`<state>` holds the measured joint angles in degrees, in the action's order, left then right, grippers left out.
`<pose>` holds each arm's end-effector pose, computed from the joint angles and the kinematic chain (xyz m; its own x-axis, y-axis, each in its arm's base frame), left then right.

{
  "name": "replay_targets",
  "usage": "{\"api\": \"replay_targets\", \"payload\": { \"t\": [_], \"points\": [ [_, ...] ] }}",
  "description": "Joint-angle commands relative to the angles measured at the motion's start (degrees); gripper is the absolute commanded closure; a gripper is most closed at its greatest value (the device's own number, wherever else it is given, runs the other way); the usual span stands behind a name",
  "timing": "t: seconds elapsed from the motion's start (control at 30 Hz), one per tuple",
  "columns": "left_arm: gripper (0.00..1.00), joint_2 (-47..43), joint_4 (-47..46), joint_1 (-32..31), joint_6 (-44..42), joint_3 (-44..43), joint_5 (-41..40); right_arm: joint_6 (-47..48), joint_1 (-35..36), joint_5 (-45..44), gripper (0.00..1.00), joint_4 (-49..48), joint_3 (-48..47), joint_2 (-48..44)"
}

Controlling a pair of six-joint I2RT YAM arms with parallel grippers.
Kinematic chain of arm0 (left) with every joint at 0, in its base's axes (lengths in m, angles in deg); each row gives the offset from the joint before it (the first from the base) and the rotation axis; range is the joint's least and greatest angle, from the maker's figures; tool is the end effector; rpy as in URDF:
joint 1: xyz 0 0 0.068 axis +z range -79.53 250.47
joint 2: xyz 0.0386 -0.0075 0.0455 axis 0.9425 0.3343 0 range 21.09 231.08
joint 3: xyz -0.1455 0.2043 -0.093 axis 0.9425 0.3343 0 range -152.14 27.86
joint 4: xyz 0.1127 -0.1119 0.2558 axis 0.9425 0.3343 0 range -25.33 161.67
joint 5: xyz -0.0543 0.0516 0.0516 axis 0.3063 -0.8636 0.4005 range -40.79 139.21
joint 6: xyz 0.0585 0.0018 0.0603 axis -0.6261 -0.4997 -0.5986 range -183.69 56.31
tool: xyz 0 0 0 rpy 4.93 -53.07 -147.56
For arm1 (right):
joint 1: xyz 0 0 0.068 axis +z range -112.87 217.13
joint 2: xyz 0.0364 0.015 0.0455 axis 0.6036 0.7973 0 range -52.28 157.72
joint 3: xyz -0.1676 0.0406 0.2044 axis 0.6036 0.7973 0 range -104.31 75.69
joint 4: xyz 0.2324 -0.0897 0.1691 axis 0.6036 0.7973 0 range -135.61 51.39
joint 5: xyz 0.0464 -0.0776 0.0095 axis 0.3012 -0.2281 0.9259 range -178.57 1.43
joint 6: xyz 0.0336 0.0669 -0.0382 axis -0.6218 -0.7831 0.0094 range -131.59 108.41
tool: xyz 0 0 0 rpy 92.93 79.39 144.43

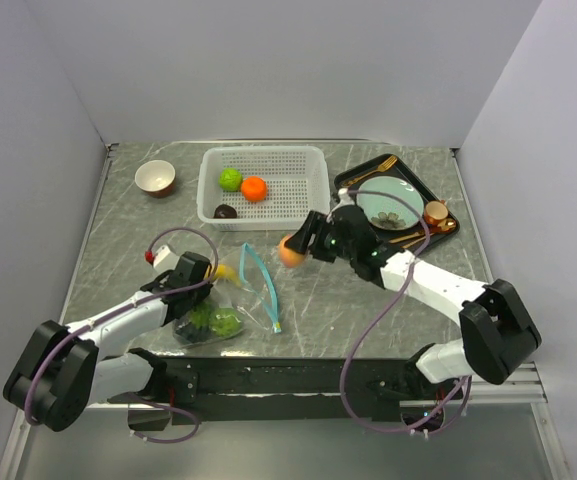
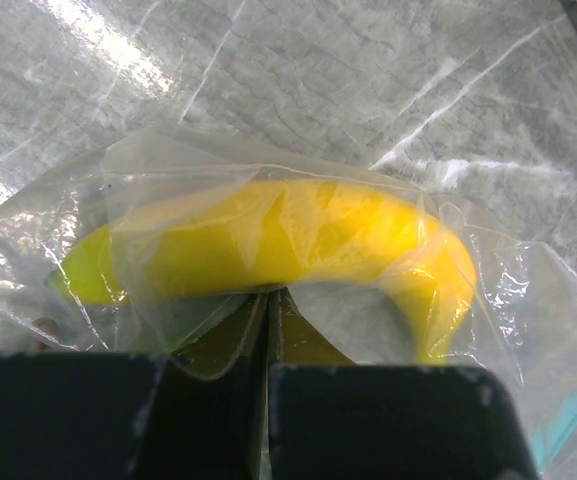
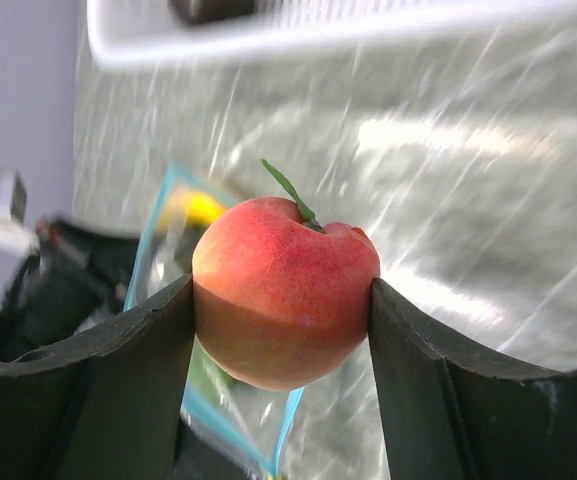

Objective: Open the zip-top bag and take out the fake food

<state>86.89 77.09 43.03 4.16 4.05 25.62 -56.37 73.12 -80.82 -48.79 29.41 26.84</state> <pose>0.2352 -0.0890 0.0869 -0.4719 -0.7114 -0.5208 -0.5872 0.6942 -0.4163 0.2955 0.2270 0.1894 -0.7612 0.3097 -0.5698 -0.1987 0.7250 0.6594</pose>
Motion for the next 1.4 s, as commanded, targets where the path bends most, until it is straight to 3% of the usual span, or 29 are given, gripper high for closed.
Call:
{"api": "replay_targets", "payload": {
  "t": [0.0,0.23,0.3,0.43,0.57,0.77,0.9,0.97,1.0,1.03,1.1,1.2,1.37],
  "points": [
    [0.91,-1.37,0.15,0.37,-2.99,-1.76,1.35,5.13,-3.90,-3.70,0.59,2.83,-8.99,1.39],
    [0.89,-1.90,0.23,0.37,-5.10,-3.43,3.73,6.27,-9.44,-4.14,0.59,2.30,-20.76,12.11],
    [0.88,-1.90,0.41,0.37,-5.63,-4.13,4.17,6.63,-9.88,-4.41,0.52,2.56,-24.98,16.15],
    [0.80,-2.87,0.49,0.37,-7.12,-5.54,5.75,7.33,-10.76,-2.22,0.25,2.39,-30.79,21.95],
    [0.73,-4.27,2.16,0.37,-8.61,-7.39,6.19,8.30,-10.85,-0.99,0.15,5.46,-36.86,24.86],
    [0.55,-8.14,4.89,0.37,-7.83,-7.83,6.98,9.35,-10.76,-0.72,0.07,8.18,-35.55,20.22],
    [0.57,-10.77,5.94,0.37,-6.69,-6.95,7.07,8.30,-9.89,0.07,0.14,9.78,-29.15,15.03],
    [0.60,-11.57,6.82,0.37,-5.81,-6.34,6.63,7.95,-8.92,1.04,0.28,8.63,-22.73,11.53],
    [0.63,-12.09,6.91,0.37,-5.80,-6.16,6.72,7.25,-7.70,1.39,0.43,7.32,-20.36,10.37],
    [0.66,-12.36,7.35,0.37,-5.11,-5.98,6.81,6.81,-7.08,3.05,0.51,6.01,-15.64,8.45],
    [0.73,-12.71,7.79,0.37,-4.40,-5.63,6.55,5.15,-4.98,5.34,0.63,1.18,-9.13,7.12],
    [0.83,-13.15,8.67,0.37,-2.99,-5.11,6.28,4.61,-0.68,7.63,0.64,-2.53,-5.58,7.11],
    [0.85,-15.08,11.46,0.37,-2.37,-4.66,8.30,2.41,3.47,14.65,0.66,-8.85,-4.26,13.16]
  ]
}}
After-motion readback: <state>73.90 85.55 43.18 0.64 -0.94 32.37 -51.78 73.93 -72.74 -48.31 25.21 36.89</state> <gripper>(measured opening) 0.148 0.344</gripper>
